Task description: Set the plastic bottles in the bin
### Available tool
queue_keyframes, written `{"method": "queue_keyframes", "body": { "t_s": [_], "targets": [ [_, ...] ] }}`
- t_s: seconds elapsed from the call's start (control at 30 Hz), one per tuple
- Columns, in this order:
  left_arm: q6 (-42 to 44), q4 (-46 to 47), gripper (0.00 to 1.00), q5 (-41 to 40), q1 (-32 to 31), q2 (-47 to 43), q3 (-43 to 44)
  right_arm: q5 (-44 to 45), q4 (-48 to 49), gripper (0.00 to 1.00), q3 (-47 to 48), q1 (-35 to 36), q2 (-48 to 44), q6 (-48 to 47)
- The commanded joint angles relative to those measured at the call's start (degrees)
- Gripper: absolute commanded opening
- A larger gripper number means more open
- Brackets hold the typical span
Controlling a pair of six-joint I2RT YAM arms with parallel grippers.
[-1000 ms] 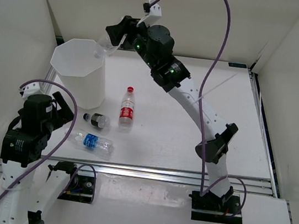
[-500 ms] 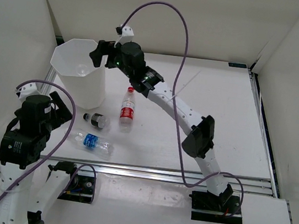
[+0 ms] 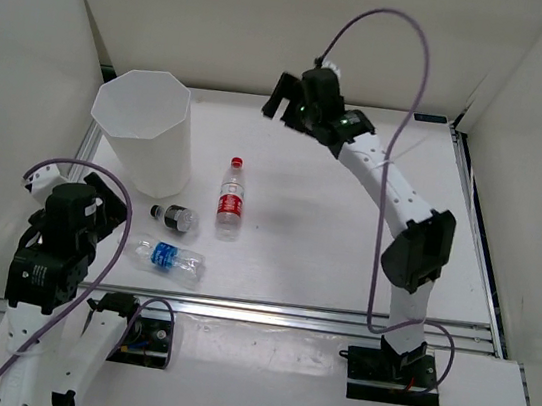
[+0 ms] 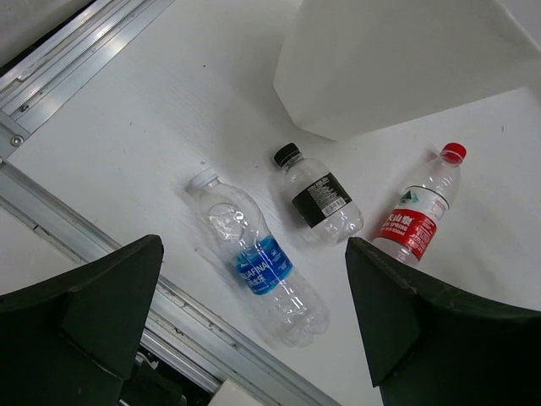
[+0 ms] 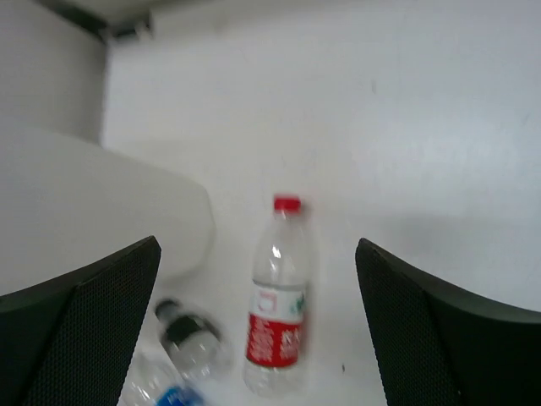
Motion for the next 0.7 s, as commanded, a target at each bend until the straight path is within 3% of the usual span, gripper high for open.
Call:
{"method": "queue_keyframes", "body": {
  "t_s": [0.0, 0.2, 0.37, 0.67],
  "targets": [
    [-3.7, 1.64, 1.0, -2.97, -0.3, -0.25, -1.4, -12.82, -9.03, 1.0, -5.46, 1.77, 6.6, 3.75],
    [-6.78, -0.11, 1.0, -4.12, -0.3, -0.25, -1.93, -24.35, -5.79, 1.0, -4.24, 1.77, 13.8, 2.25],
    [-8.89, -1.17, 1.0, -5.27, -0.3, -0.78, -1.4, -29.53, -5.25, 1.0, 1.9, 1.77, 21.36, 1.38],
    [-9.95, -3.89, 1.0, -5.79, -0.3, 0.8, 0.36, -34.9, -4.03, 1.0, 4.55, 2.91, 28.83, 0.06]
  ]
}}
